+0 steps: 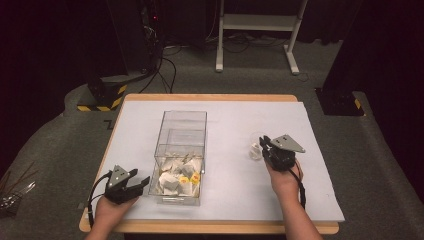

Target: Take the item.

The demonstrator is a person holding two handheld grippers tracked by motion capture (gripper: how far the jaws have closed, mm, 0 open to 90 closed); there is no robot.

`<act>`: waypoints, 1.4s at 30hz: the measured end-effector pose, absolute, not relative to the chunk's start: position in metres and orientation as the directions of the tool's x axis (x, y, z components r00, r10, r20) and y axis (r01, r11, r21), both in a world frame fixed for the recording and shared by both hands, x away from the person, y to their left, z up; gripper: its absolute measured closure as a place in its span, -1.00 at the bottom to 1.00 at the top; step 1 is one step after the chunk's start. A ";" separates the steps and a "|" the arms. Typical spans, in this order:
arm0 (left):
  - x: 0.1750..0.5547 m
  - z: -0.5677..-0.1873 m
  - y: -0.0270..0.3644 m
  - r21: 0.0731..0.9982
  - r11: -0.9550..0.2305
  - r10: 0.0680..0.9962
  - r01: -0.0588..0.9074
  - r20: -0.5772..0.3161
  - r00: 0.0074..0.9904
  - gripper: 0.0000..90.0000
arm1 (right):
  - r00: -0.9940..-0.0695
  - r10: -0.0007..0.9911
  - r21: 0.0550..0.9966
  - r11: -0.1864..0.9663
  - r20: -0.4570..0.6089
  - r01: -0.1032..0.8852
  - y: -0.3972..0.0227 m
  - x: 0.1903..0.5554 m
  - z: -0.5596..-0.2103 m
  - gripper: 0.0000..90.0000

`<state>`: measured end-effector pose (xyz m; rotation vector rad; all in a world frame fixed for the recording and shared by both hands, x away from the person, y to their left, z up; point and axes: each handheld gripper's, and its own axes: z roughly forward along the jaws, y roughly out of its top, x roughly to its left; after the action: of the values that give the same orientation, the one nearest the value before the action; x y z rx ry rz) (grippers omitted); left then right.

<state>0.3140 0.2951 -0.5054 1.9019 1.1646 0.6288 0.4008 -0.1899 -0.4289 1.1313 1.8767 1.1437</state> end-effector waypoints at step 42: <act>0.305 -0.504 0.294 0.848 -0.261 0.879 0.462 0.011 0.477 -0.11 | -0.445 0.892 0.852 0.290 -0.075 0.436 -0.213 0.349 -0.475 0.61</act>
<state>0.3053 0.2944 -0.5037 1.8926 1.1189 0.6328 0.3491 -0.2129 -0.4745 1.1831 2.0066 1.0673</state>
